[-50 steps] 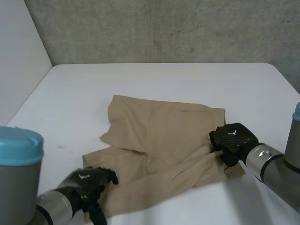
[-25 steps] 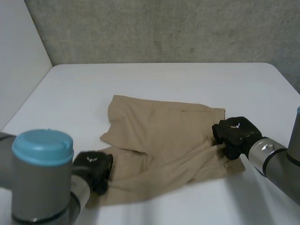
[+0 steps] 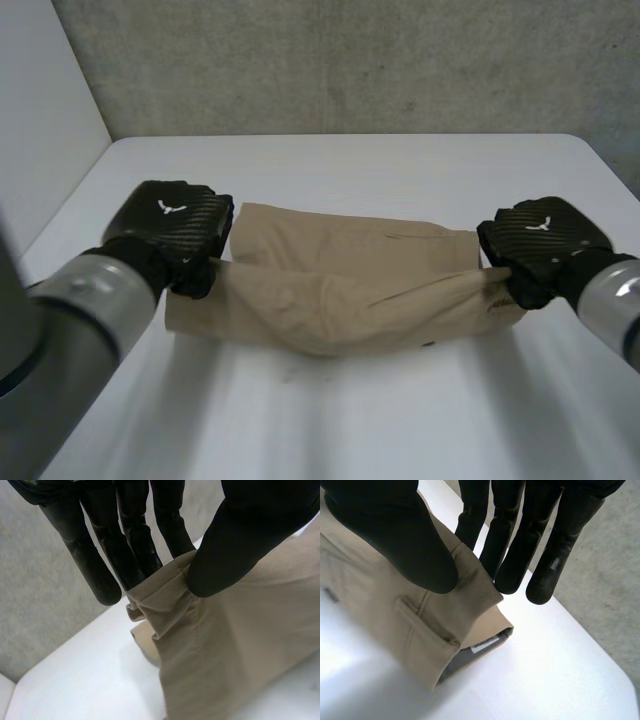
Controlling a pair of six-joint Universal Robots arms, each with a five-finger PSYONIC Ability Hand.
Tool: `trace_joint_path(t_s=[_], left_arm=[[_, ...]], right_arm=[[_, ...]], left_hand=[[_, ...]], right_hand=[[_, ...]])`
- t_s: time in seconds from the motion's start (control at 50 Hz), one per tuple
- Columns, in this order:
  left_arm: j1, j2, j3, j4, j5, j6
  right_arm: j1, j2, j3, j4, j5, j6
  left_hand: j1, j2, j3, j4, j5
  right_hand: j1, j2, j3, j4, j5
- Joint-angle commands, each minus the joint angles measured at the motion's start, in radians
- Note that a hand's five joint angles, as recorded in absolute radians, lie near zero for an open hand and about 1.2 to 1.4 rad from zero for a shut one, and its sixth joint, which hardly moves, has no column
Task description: Fold the shorts.
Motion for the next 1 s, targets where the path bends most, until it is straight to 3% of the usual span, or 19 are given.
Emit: trace_joint_path(t_s=[0.02,0.26,0.48,0.58,0.72,0.8,1.0], left_arm=[[-0.039,0.206,-0.09,-0.051,0.01,-0.003],[-0.053,0.441,-0.119,-0.137,0.008,-0.006],[-0.04,0.404,-0.152,-0.126,0.016,-0.007],[-0.032,0.263,-0.154,-0.05,0.018,-0.006],[0.049,0.003,-0.081,0.131,0.051,0.004],[0.077,-0.184,0.034,0.214,0.09,0.007],[0.149,-0.675,0.482,0.25,0.11,0.114]], right_arm=[[-0.019,-0.175,0.023,0.158,-0.008,-0.065],[-0.071,-0.388,0.019,0.313,-0.031,-0.114],[-0.165,-0.387,0.04,0.292,-0.126,-0.123],[-0.216,-0.217,0.063,0.221,-0.172,-0.157],[-0.203,-0.01,0.005,0.135,-0.174,-0.158],[-0.162,0.15,-0.084,0.078,-0.137,-0.14],[-0.027,0.496,-0.338,-0.121,0.076,-0.148]], left_hand=[[0.265,0.2,0.208,0.202,0.254],[0.265,0.2,0.208,0.202,0.254],[0.265,0.2,0.208,0.202,0.254],[0.265,0.2,0.208,0.202,0.254],[0.265,0.2,0.208,0.202,0.254],[0.265,0.2,0.208,0.202,0.254],[0.265,0.2,0.208,0.202,0.254]], right_hand=[[0.435,0.201,0.218,0.205,0.233],[0.435,0.201,0.218,0.205,0.233],[0.435,0.201,0.218,0.205,0.233],[0.435,0.201,0.218,0.205,0.233],[0.435,0.201,0.218,0.205,0.233],[0.435,0.201,0.218,0.205,0.233],[0.435,0.201,0.218,0.205,0.233]])
